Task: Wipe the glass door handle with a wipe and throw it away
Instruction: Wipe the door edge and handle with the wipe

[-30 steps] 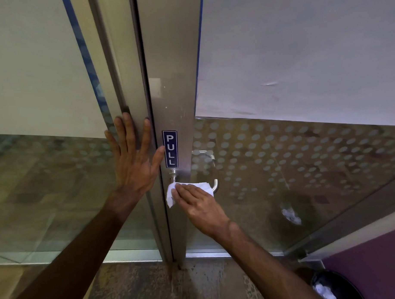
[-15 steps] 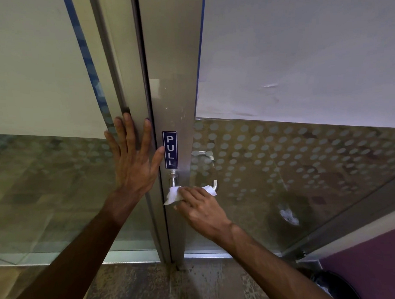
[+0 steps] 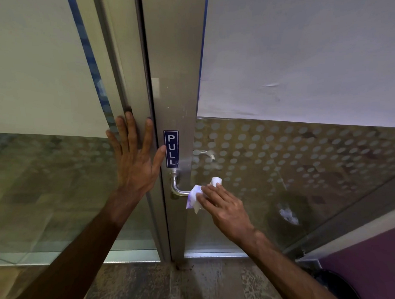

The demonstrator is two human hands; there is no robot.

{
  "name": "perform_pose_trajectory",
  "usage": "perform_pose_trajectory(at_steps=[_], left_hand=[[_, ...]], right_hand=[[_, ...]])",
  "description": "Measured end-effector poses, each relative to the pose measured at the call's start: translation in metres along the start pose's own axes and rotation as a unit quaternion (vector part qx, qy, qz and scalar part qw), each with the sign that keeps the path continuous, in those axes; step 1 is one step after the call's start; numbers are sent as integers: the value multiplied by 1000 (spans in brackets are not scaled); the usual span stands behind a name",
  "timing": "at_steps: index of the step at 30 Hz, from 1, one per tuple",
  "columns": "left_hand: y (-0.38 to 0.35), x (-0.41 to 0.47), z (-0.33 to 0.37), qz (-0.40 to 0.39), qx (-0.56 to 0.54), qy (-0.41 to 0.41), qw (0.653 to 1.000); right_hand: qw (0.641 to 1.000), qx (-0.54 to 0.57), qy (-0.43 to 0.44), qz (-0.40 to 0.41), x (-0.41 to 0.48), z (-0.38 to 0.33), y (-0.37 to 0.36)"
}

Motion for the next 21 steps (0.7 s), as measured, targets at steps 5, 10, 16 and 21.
perform_pose_trajectory(at_steps=[5, 10, 16, 21], left_hand=[[-1, 0, -1, 4, 2, -1, 1000], [-1, 0, 0, 2, 8, 1, 1000], [1, -1, 0, 5, 8, -2, 1000], [0, -1, -1, 1, 8, -3, 1000]], right_hand=[[997, -9, 63, -46, 12, -15, -8], [994, 14, 67, -84, 45, -34, -8], [985, -103, 75, -114, 70, -60, -9], [978, -158, 129, -53, 59, -53, -4]])
Point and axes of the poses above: each hand's wrist, its own x-axis towards the middle knuckle, its own y-axis out of the back of the hand, z = x × y, the point moved 5 cm from there along x, towards the middle knuckle, and after that the axes turned 12 degrees about -z, right-handed, at the moved point
